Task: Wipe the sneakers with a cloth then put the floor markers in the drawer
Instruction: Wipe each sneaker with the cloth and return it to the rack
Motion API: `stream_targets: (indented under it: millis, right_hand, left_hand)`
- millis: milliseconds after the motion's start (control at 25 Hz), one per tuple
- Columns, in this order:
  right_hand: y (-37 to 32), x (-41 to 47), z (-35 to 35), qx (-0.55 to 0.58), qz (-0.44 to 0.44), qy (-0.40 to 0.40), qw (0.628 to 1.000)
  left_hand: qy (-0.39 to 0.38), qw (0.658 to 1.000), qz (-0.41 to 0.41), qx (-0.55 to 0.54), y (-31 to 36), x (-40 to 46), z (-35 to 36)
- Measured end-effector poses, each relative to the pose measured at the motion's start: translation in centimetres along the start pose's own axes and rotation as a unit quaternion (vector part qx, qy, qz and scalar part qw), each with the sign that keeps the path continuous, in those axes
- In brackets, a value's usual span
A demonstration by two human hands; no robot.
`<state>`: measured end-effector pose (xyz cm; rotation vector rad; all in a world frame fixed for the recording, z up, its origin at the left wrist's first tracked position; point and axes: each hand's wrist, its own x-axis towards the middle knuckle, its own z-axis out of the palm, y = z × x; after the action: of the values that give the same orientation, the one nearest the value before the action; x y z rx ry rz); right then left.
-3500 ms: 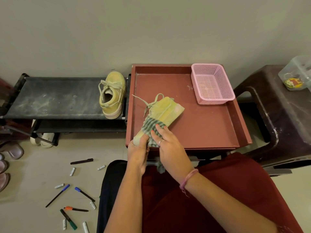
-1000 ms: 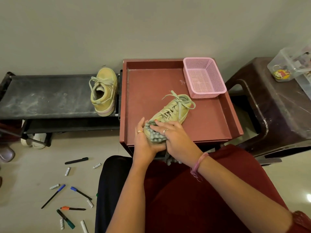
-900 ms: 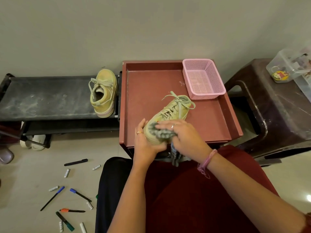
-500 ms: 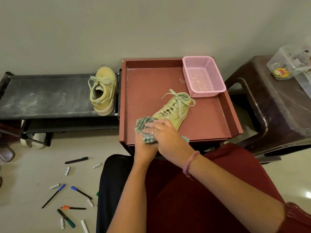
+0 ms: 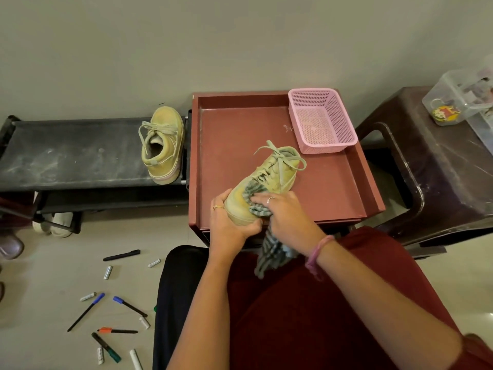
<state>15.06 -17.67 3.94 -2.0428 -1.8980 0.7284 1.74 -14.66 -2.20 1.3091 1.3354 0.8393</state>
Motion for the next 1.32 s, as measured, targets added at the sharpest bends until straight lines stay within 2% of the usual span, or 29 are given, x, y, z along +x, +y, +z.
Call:
stream_targets:
  millis: [80,240,440,560,640,800,920,1040,1160,1320]
  right_hand:
    - [1.3,0.5,-1.8,0.007,-0.013,-0.034,0.999]
    - [0.9,1.9,-0.6,-0.042,-0.023,0.052,0.997]
    - [2.7,-0.7,2.5,-0.01,-0.104,0.076,0.992]
    - [5.5,-0.5,3.1,-0.099,-0.134,0.103,0.981]
    - [7.0,0.7,3.2,-0.081,-0.054,0.106,0.99]
    - [7.7,4.3,2.0,0.06,0.088,0.118,0.987]
    - [5.1,5.1,2.2,0.089,0.136,0.134,0.978]
    - [2.2,3.0,3.7,0.114,0.08,0.125,0.982]
    - [0.3,1.4,4.4,0.154,0.053,0.12,0.979]
    - [-0.6,1.0,3.5,0.163,0.0,0.07,0.984]
  left_hand:
    - [0.0,1.0,0.001,0.006,0.0,0.0,0.0]
    - [-0.001,1.0,-0.007,-0.017,0.4,0.5,-0.1]
    - [0.033,0.986,-0.084,-0.138,0.0,0.9,-1.1]
    - [0.024,0.978,-0.123,-0.166,-0.6,1.3,-1.8]
    - [0.01,0.978,-0.129,-0.162,-0.8,1.3,-2.0]
    - [0.014,0.967,-0.153,-0.205,-0.8,1.5,-1.9]
    - [0.045,0.949,-0.187,-0.251,-0.7,1.8,-1.8]
    - [0.119,0.917,-0.201,-0.322,-0.7,1.9,-0.5]
    - [0.201,0.894,-0.223,-0.333,-0.4,1.7,1.5]
    - [0.23,0.865,-0.241,-0.375,0.2,1.7,2.2]
